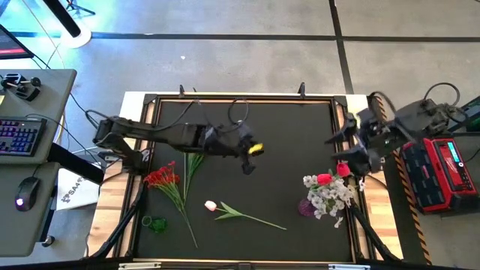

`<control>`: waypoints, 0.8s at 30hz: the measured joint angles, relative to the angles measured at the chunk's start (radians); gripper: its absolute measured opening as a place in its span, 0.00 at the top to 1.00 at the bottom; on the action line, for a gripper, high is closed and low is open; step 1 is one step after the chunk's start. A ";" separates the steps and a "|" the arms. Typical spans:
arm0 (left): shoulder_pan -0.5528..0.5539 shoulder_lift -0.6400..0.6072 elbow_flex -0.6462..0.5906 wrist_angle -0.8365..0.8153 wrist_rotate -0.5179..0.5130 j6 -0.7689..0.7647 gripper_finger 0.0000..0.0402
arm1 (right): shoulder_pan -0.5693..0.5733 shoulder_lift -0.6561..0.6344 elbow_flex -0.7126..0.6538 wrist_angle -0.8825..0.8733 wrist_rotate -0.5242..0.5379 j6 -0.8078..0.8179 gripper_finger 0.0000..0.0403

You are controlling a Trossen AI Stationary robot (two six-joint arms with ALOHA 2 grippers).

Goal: Sort flowers into vase by color
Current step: Put the bottom red flower into the green vase

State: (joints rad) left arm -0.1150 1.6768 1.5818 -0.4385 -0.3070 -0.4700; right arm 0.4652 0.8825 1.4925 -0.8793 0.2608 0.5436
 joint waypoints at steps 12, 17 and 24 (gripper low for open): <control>-0.251 -0.010 0.000 -0.695 -0.305 -0.891 0.75 | 0.000 0.116 0.000 0.114 0.145 0.003 0.41; -0.363 -0.010 0.000 -0.876 -0.282 -1.115 0.75 | 0.000 0.219 0.000 0.247 0.112 -0.012 0.41; -0.451 -0.010 -0.129 -1.046 -0.254 -1.469 0.75 | -0.031 0.356 0.000 0.375 0.063 -0.019 0.41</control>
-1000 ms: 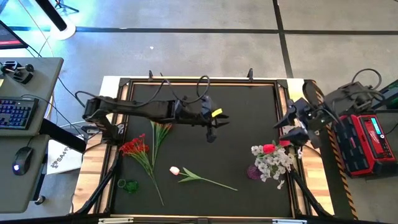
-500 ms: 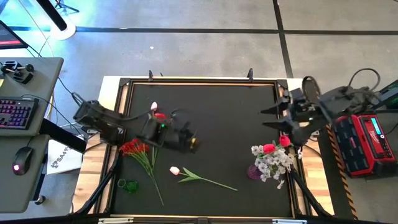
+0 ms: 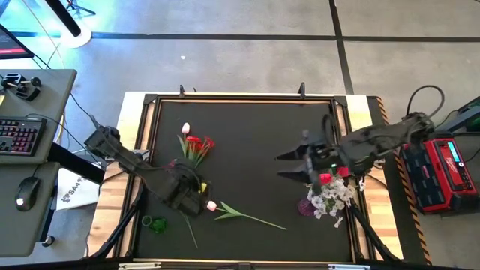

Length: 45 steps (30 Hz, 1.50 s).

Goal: Sort flowers into vase by color
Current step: Put the bottom red flower into the green vase

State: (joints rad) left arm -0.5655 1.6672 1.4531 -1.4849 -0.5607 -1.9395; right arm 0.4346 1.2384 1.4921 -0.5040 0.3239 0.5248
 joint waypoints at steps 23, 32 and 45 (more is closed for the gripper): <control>-0.065 -0.019 -0.413 0.374 0.383 -0.275 0.37 | -0.201 0.188 0.000 0.101 -0.276 0.130 0.41; -0.047 -0.070 -0.544 0.386 0.424 -0.276 0.26 | -0.221 0.209 0.000 0.097 -0.275 0.130 0.41; -0.037 -0.102 -0.720 0.627 0.426 -0.224 0.38 | -0.221 0.209 0.000 0.056 -0.265 0.139 0.41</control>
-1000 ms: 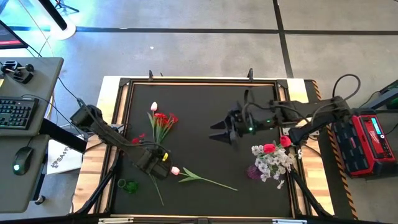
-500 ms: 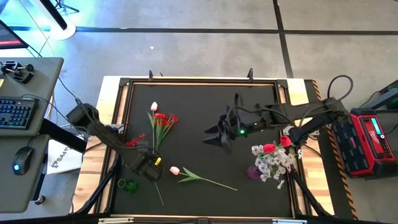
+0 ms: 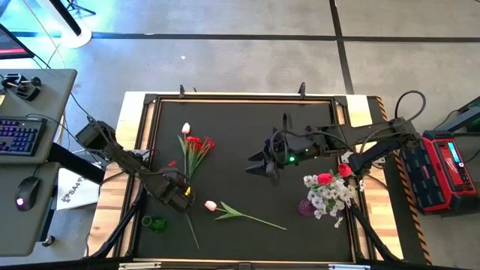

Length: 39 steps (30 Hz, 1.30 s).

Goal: Sort flowers into vase by color
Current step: Put the bottom red flower into the green vase

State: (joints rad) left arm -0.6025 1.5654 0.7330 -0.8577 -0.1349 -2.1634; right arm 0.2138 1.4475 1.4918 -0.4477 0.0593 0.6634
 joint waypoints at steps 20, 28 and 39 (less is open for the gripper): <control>0.001 -0.149 0.167 -0.103 -0.355 0.147 0.97 | -0.018 0.000 0.000 -0.003 0.059 -0.009 0.41; -0.047 -0.335 0.299 -0.119 -0.618 0.511 0.98 | -0.018 0.000 0.000 -0.003 0.102 -0.016 0.41; -0.368 -0.561 0.384 -0.041 -0.954 1.181 0.99 | -0.017 0.000 0.000 -0.001 0.197 -0.008 0.41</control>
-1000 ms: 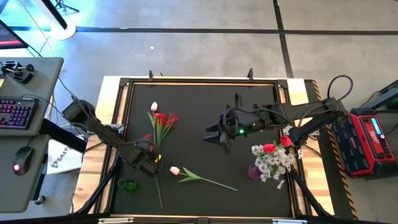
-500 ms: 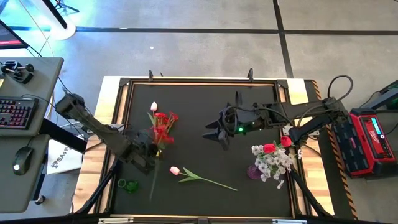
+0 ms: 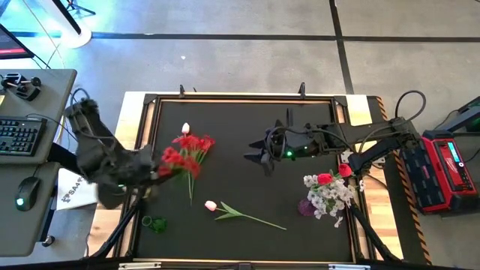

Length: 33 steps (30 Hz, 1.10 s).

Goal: Sort flowers into vase by color
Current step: Put the bottom red flower into the green vase

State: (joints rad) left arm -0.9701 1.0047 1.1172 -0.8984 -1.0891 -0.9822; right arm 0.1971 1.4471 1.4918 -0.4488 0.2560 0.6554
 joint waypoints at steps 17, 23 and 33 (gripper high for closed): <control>-0.544 -0.082 0.000 0.226 -0.234 0.346 1.00 | 0.020 0.000 0.000 -0.001 0.117 0.156 0.41; -0.623 -0.082 0.000 0.326 -0.277 0.495 1.00 | 0.020 0.000 0.000 0.003 0.128 0.209 0.41; -0.677 -0.057 -0.054 0.348 -0.291 0.415 1.00 | 0.020 0.000 0.000 0.004 0.147 0.245 0.41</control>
State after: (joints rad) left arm -1.6473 0.9481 1.0634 -0.5502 -1.3799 -0.5670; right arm 0.2169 1.4471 1.4918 -0.4446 0.4033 0.9009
